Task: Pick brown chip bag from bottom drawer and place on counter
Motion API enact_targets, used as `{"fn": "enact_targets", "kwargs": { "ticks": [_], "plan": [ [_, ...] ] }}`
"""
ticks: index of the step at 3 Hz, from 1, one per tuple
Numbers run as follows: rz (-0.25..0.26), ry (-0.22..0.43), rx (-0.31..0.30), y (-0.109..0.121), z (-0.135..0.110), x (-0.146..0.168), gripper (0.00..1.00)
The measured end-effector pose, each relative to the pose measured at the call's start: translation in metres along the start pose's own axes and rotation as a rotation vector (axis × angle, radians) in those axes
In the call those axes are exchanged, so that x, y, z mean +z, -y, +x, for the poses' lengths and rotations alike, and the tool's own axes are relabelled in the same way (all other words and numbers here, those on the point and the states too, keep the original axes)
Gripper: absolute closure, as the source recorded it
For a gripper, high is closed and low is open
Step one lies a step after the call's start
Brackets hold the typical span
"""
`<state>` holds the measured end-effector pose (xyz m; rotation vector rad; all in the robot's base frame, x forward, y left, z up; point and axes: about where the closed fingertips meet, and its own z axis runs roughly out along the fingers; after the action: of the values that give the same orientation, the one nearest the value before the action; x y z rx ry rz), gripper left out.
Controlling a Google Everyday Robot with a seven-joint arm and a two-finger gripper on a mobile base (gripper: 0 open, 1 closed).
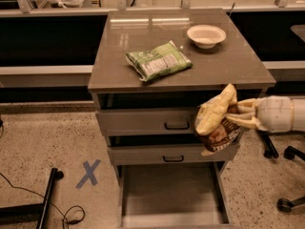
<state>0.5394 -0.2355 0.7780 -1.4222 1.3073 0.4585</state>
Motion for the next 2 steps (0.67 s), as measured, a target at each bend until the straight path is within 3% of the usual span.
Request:
{"fn": "enact_targets", "kwargs": {
  "ticks": [1,2],
  "plan": [
    [0.016,-0.068,0.055,0.0339,-0.0470,-0.0110,1.00],
    [0.015,-0.067,0.052,0.0335,-0.0463,-0.0104,1.00]
  ]
}}
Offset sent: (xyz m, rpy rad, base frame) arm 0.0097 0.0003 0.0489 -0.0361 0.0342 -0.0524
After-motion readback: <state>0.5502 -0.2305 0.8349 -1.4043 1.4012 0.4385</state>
